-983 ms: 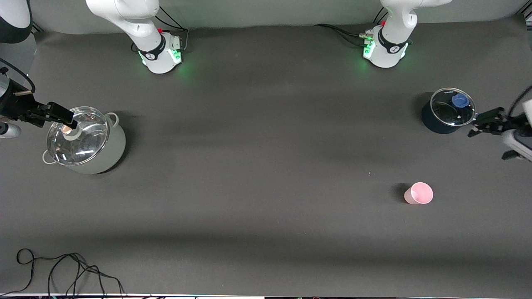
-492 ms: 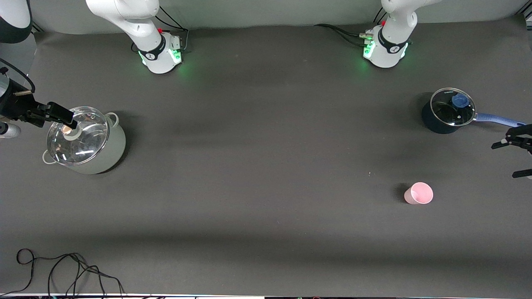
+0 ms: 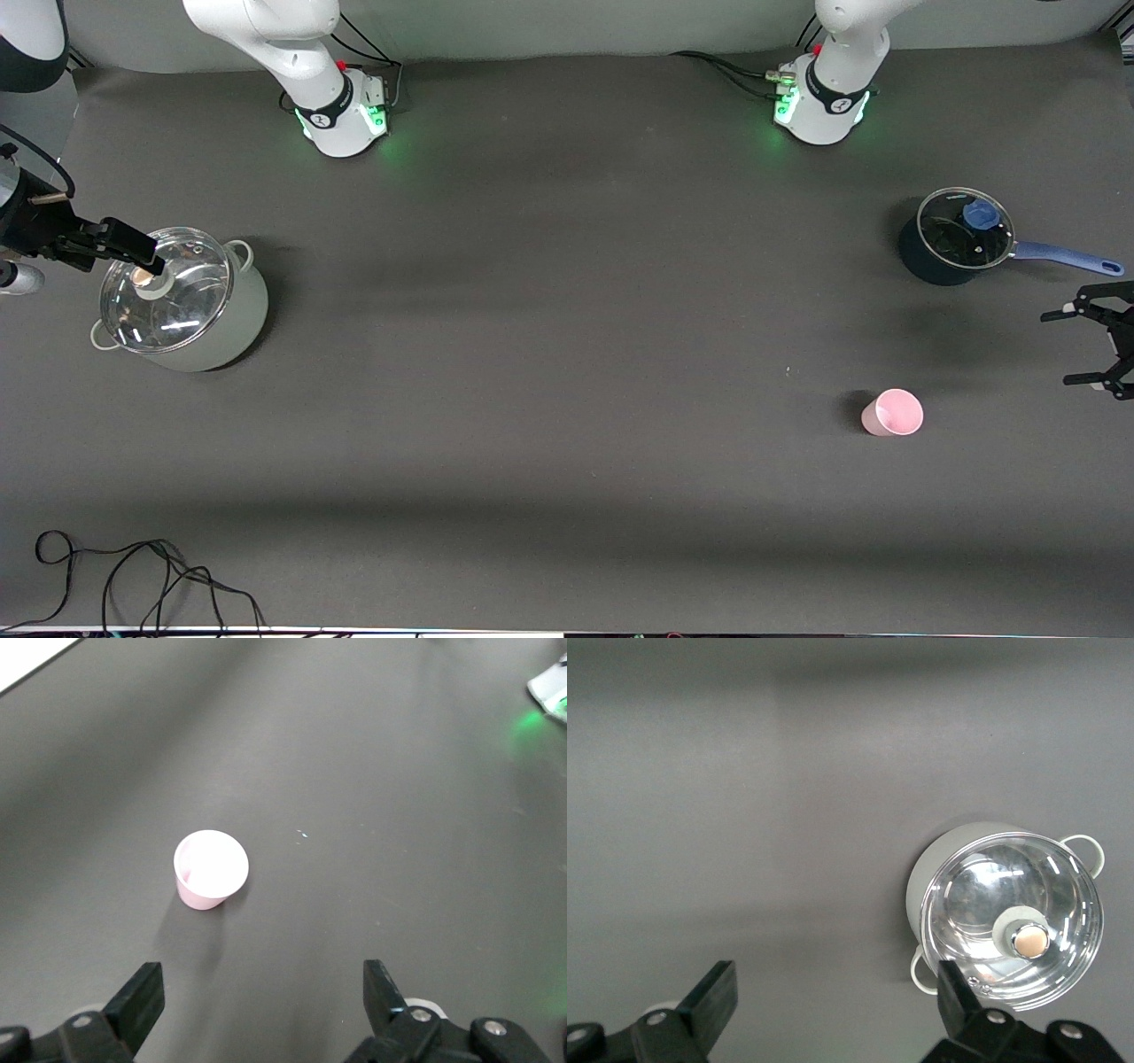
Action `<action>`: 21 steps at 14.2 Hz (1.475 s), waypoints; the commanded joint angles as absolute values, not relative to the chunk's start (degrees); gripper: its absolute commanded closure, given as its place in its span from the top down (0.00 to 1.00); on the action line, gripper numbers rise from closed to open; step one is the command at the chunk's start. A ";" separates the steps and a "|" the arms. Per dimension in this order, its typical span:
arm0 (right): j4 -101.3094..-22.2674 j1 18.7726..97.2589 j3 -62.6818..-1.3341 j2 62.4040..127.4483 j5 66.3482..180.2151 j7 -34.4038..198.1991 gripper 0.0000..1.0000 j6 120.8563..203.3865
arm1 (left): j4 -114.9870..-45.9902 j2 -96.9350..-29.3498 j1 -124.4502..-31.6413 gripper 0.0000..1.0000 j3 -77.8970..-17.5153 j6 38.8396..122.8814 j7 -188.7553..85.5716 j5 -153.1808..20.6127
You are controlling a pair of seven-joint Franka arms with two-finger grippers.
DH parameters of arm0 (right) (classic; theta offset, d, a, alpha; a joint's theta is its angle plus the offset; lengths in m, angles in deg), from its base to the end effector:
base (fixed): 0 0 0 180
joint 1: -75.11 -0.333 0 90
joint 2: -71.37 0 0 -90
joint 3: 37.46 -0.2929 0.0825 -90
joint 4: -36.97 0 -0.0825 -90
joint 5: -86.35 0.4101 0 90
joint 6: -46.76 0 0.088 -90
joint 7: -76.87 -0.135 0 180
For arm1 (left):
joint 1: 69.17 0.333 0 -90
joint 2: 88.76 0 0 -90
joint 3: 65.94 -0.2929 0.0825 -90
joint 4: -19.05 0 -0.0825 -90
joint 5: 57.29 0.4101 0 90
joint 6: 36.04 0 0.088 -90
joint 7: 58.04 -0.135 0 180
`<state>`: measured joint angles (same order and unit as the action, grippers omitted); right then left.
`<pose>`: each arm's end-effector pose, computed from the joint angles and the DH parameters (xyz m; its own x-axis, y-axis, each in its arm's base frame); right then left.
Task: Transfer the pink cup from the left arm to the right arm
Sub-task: 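Lift the left gripper off the saucepan and move it toward the pink cup, then lower the open left gripper around the pink cup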
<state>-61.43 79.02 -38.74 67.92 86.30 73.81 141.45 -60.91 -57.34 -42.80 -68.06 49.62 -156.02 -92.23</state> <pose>0.5672 -0.0259 0.5417 0.9951 -0.0991 -0.0044 -0.0991 -0.9951 0.0025 0.6244 0.2428 0.3298 0.4570 -0.6820 0.5710 -0.8873 -0.3051 0.3458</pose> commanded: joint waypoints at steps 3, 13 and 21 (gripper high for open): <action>-62.26 78.72 -38.16 66.98 87.05 74.76 1.00 141.95 | -66.28 -51.42 -38.76 1.00 -67.44 49.73 -173.04 -102.70; -62.43 78.72 -37.37 66.80 87.05 75.64 1.00 141.86 | -74.12 -41.67 -39.29 1.00 -66.39 63.62 -204.80 -122.75; -62.43 78.72 -37.28 66.80 87.05 75.64 1.00 141.86 | -74.12 -36.29 -39.99 1.00 -65.50 65.65 -210.28 -127.69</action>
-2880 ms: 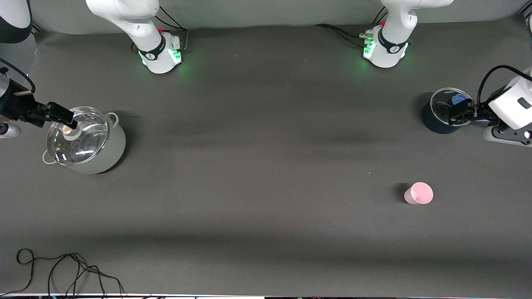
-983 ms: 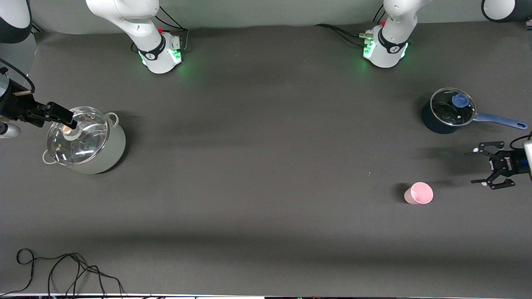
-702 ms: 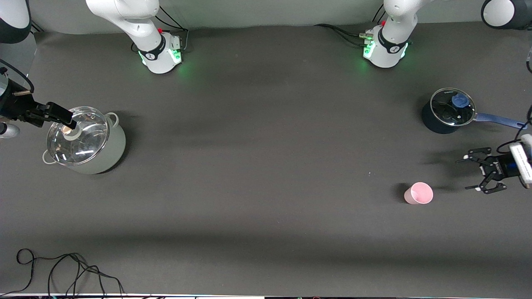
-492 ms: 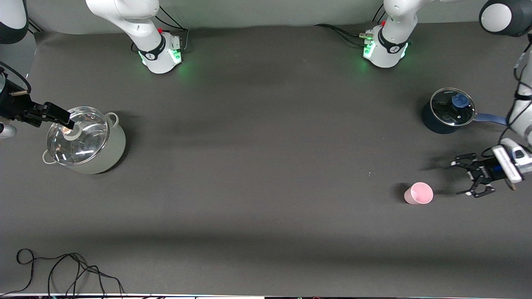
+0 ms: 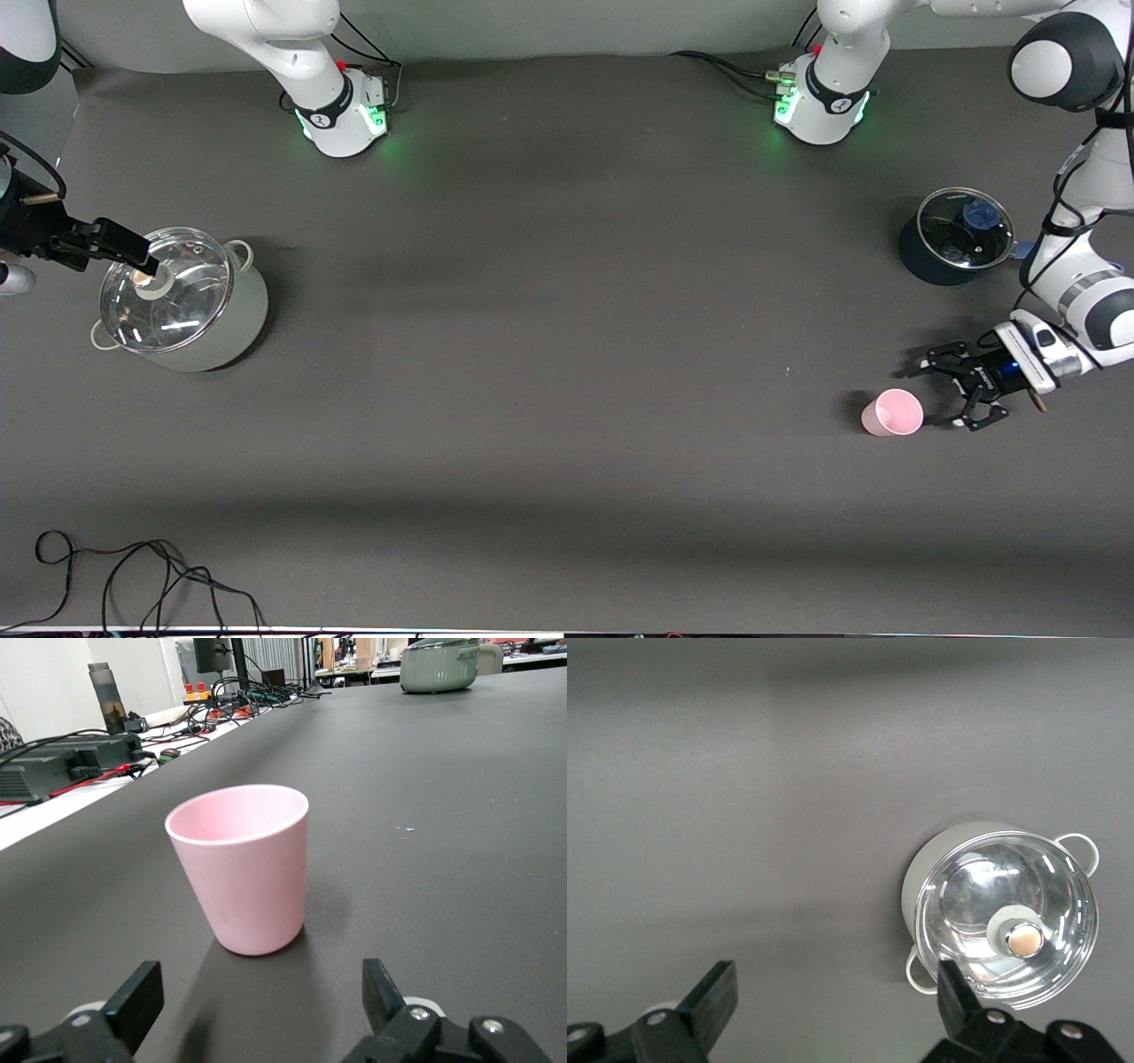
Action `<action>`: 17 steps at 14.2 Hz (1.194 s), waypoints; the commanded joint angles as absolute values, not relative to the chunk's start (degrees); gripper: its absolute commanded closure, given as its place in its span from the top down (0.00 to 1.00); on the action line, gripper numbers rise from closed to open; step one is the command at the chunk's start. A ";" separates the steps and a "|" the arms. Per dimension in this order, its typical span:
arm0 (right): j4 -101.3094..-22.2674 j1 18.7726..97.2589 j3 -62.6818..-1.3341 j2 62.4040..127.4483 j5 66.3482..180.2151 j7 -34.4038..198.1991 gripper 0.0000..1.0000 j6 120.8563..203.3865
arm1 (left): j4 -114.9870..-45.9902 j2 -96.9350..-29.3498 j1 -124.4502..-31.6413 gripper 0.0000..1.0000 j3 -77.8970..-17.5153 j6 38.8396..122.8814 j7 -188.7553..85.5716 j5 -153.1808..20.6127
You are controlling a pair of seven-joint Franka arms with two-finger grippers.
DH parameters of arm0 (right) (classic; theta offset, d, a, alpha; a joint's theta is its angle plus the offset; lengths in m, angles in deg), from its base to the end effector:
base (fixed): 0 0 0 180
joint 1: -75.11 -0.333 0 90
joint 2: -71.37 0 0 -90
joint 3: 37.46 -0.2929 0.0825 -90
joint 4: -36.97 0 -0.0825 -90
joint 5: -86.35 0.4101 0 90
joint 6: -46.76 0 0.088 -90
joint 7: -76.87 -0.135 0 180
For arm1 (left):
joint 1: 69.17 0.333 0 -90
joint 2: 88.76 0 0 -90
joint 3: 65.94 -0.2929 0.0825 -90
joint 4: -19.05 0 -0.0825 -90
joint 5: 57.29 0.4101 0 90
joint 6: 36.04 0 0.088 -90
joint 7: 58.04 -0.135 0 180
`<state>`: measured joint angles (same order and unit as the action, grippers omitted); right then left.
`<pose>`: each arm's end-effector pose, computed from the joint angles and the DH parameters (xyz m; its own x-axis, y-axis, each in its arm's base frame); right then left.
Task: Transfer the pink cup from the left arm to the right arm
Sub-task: 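Lower the open left gripper around the pink cup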
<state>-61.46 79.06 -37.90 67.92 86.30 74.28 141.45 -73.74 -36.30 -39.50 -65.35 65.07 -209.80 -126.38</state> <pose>0.5667 -0.0348 0.5415 0.9943 -0.1062 -0.0050 -0.1062 -0.9943 0.0016 0.5896 0.2045 0.0412 0.0002 -0.3667 0.9303 -0.9555 -0.2745 -0.1080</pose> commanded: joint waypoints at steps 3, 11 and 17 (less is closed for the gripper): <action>-62.43 78.72 -37.28 66.80 87.05 75.64 1.00 141.86 | -74.20 -35.77 -40.60 1.00 -64.89 65.48 -207.11 -127.60; -62.43 78.63 -37.37 66.80 87.05 75.64 1.00 141.86 | -74.03 -34.71 -43.24 1.00 -64.80 66.09 -202.36 -129.62; -62.43 78.54 -37.37 66.89 87.05 75.64 1.00 141.86 | -74.12 -34.36 -43.42 1.00 -62.70 68.99 -202.36 -131.30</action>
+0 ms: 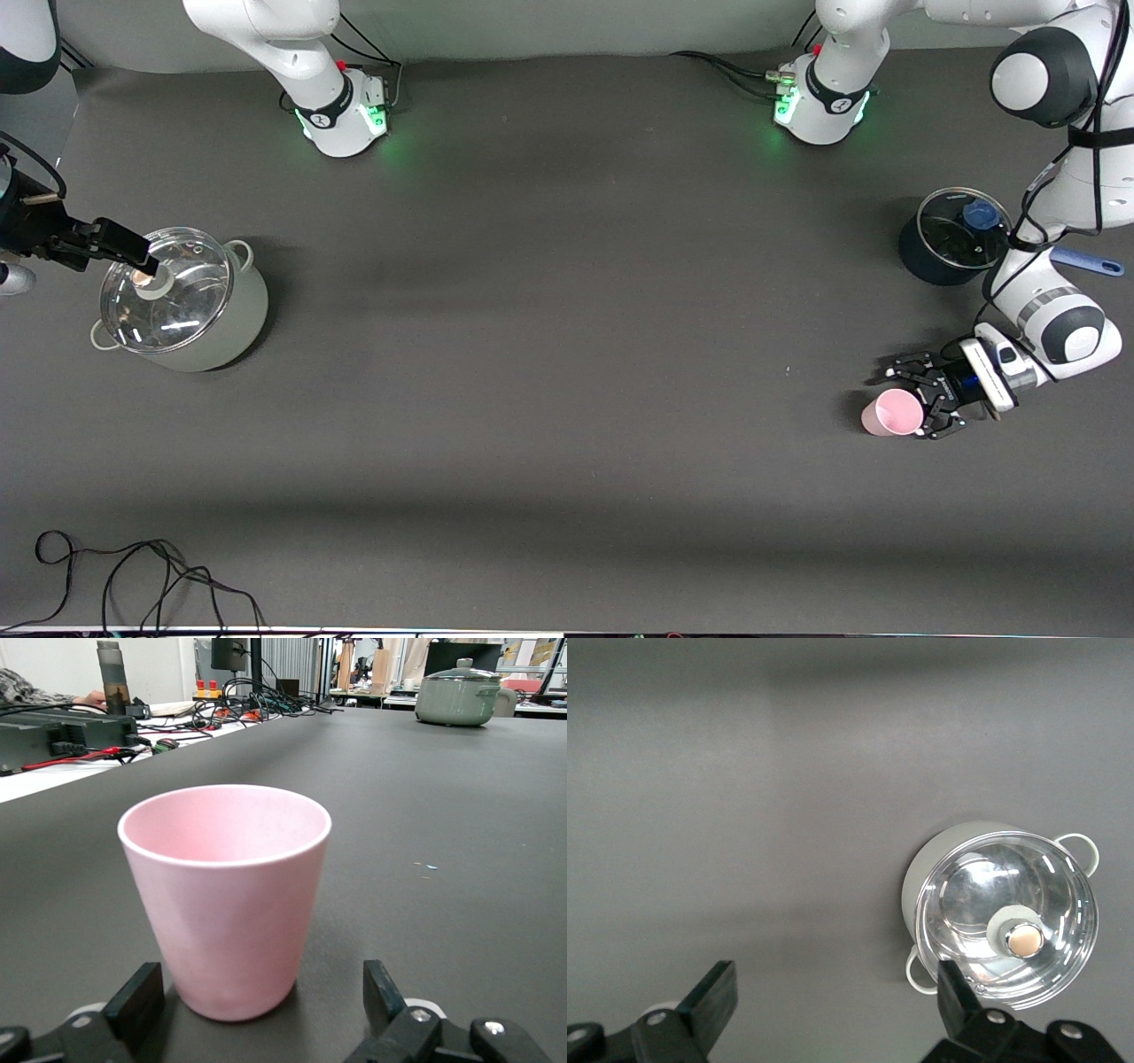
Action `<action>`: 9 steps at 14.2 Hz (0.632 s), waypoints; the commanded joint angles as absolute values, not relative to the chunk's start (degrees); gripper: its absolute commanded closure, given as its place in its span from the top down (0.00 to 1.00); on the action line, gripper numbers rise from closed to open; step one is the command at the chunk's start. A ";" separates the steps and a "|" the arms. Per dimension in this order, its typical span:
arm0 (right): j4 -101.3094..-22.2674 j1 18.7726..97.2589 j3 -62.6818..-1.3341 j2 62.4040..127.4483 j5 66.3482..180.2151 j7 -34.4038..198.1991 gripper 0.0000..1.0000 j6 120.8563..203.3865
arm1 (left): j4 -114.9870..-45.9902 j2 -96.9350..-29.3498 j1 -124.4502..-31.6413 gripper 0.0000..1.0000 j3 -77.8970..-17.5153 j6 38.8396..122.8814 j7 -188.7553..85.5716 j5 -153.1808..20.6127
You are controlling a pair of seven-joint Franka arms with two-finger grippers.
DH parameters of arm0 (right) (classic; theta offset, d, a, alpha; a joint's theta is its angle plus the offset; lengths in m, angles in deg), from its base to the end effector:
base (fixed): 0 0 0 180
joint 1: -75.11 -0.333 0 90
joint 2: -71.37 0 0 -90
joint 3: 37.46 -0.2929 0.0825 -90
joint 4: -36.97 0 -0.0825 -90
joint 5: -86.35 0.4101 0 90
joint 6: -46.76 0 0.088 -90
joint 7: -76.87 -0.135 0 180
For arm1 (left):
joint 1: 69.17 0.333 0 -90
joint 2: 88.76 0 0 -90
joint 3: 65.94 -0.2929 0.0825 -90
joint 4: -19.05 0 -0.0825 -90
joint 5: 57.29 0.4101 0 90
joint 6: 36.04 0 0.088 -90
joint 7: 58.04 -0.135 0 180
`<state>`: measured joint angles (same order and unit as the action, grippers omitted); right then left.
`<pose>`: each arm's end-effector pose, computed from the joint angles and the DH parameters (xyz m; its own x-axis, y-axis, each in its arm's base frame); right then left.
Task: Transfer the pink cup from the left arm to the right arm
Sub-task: 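Lower the open left gripper around the pink cup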
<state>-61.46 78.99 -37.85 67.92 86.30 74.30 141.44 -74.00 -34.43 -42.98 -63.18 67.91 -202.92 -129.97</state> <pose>0.5667 -0.0346 0.5415 0.9944 -0.1055 -0.0052 -0.1055 -0.9944 0.0015 0.6060 0.1485 0.0235 0.1203 -0.2999 0.9464 -0.9500 -0.3113 0.0222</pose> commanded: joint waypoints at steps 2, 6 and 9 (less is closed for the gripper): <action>-62.43 78.54 -37.37 66.98 87.05 75.64 1.00 141.86 | -74.12 -34.36 -43.42 1.00 -61.99 69.95 -202.36 -131.30; -62.35 78.54 -37.63 67.07 87.14 75.55 1.00 141.86 | -74.20 -34.36 -43.51 0.72 -61.64 69.96 -202.45 -132.44; -62.43 78.54 -37.63 67.07 87.23 75.55 1.00 141.86 | -74.20 -34.53 -43.51 0.54 -61.64 70.04 -202.36 -132.44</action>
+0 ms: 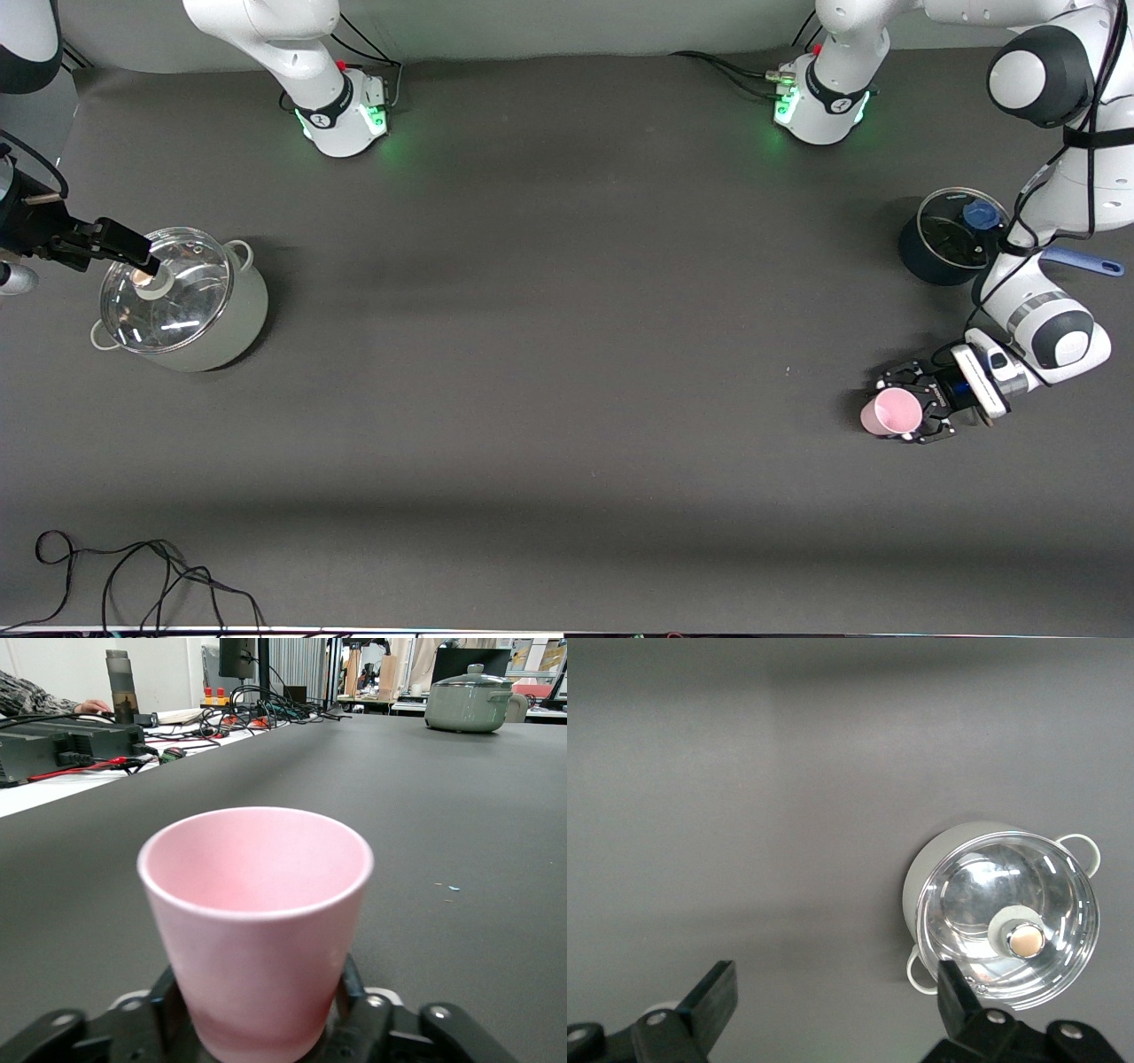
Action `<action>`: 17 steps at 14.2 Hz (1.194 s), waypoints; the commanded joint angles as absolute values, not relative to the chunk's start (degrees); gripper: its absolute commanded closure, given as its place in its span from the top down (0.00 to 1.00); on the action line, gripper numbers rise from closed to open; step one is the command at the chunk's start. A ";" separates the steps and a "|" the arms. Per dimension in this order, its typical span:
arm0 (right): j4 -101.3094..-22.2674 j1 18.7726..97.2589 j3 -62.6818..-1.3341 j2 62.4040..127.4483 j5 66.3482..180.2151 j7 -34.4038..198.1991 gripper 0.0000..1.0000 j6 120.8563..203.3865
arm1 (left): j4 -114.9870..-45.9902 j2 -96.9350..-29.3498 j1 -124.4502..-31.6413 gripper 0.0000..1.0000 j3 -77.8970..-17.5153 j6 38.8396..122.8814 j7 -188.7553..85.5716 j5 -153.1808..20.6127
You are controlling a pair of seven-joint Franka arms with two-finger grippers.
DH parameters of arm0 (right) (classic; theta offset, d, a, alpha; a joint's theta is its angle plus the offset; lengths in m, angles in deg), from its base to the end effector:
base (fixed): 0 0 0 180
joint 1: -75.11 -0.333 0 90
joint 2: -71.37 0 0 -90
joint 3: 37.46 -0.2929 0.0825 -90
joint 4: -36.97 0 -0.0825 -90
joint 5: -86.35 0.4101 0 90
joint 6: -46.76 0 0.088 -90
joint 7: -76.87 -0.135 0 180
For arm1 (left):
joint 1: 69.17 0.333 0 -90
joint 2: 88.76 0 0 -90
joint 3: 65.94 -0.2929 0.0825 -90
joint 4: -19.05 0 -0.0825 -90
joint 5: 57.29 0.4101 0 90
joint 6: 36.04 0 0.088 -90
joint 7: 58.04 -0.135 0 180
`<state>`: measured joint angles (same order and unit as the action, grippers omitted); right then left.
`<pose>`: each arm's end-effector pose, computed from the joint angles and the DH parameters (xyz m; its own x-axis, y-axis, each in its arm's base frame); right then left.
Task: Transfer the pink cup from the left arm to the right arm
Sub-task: 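Lower the open left gripper around the pink cup, then close the left gripper on the pink cup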
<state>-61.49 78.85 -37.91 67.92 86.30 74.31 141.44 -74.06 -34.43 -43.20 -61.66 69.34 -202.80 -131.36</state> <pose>0.5667 -0.0326 0.5412 0.9948 -0.1019 -0.0057 -0.1019 -0.9948 0.0016 0.6143 0.1342 0.0257 0.1164 -0.2870 0.9508 -0.9455 -0.3253 0.0176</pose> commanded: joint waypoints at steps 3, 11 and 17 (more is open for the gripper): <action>-62.43 78.54 -37.63 67.07 87.23 75.55 1.00 141.86 | -74.12 -35.33 -44.21 0.46 -61.64 70.92 -201.22 -132.44; -62.35 78.54 -37.72 67.15 87.23 75.55 1.00 141.86 | -80.52 -50.15 -54.12 0.34 -61.72 74.78 -179.65 -132.09; -62.35 78.54 -37.63 67.16 87.23 75.63 1.00 141.86 | -83.16 -57.11 -64.50 0.34 -60.68 78.04 -166.25 -132.43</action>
